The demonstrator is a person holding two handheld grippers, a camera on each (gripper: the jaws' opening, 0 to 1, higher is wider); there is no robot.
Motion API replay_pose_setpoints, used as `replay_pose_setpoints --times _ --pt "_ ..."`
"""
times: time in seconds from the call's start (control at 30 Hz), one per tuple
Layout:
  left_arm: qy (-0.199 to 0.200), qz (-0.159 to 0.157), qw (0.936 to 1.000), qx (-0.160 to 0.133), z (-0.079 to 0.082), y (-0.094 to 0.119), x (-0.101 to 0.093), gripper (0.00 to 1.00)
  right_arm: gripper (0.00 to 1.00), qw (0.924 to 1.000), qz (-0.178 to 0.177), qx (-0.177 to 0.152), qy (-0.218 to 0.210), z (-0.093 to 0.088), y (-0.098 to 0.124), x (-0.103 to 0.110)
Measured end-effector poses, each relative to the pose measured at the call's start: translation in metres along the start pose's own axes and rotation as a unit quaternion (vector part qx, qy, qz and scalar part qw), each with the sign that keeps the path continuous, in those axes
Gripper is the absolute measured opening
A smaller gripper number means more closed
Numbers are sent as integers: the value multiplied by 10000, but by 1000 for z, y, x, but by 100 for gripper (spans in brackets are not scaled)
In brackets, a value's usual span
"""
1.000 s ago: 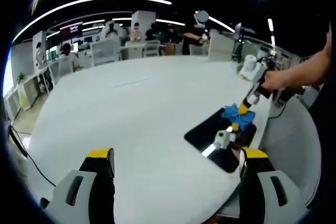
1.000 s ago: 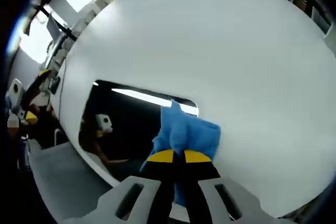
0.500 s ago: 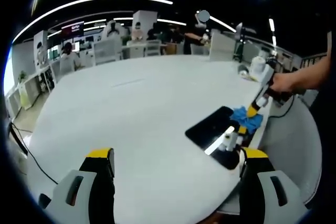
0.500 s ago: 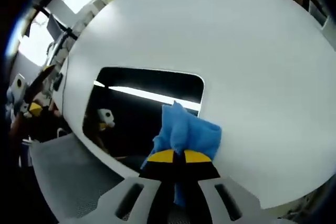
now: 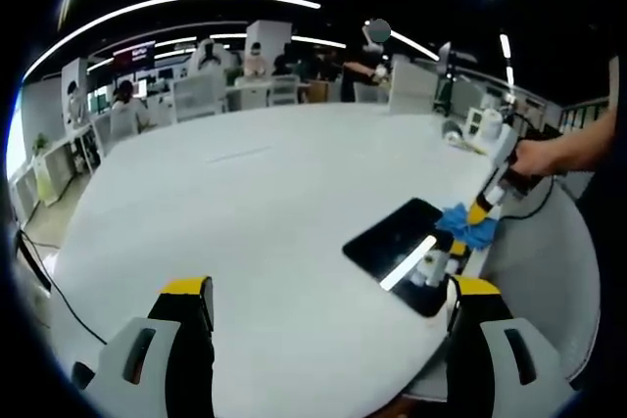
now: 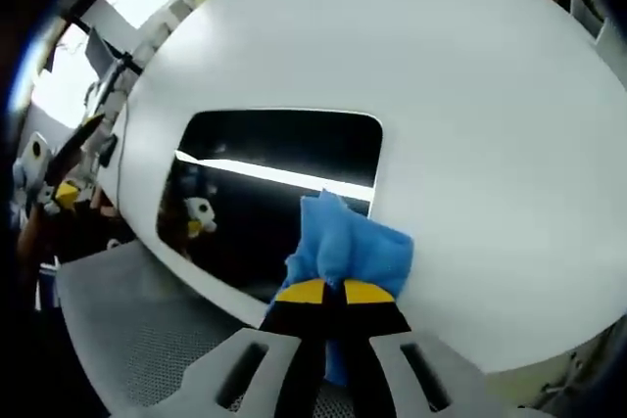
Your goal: Wipe the mirror surface with the cleaning cloth until all visible marks leave the cleaned area.
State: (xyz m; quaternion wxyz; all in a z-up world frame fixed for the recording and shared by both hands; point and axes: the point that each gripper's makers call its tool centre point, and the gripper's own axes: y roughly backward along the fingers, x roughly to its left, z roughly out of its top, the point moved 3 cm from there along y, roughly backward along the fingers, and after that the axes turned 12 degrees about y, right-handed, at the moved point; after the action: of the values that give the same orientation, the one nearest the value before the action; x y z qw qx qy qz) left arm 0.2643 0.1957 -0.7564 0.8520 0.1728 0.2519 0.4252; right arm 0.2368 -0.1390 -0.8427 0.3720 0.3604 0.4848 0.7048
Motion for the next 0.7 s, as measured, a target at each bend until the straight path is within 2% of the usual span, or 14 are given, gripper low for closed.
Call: replay_pose_setpoints --times 0.1,0.4,0.6,0.7 --pt "-1 9 10000 21 -2 1 0 100 0 9999 121 27 -81 4 -3 10" --pt "33 40 10000 -8 -2 3 1 100 0 9997 180 30 170 23 -13 45" --pt "48 50 10000 8 -4 4 1 100 0 9995 272 45 137 30 -17 59" --pt "56 60 10000 11 -5 6 3 100 0 9987 257 98 434 34 -20 73"
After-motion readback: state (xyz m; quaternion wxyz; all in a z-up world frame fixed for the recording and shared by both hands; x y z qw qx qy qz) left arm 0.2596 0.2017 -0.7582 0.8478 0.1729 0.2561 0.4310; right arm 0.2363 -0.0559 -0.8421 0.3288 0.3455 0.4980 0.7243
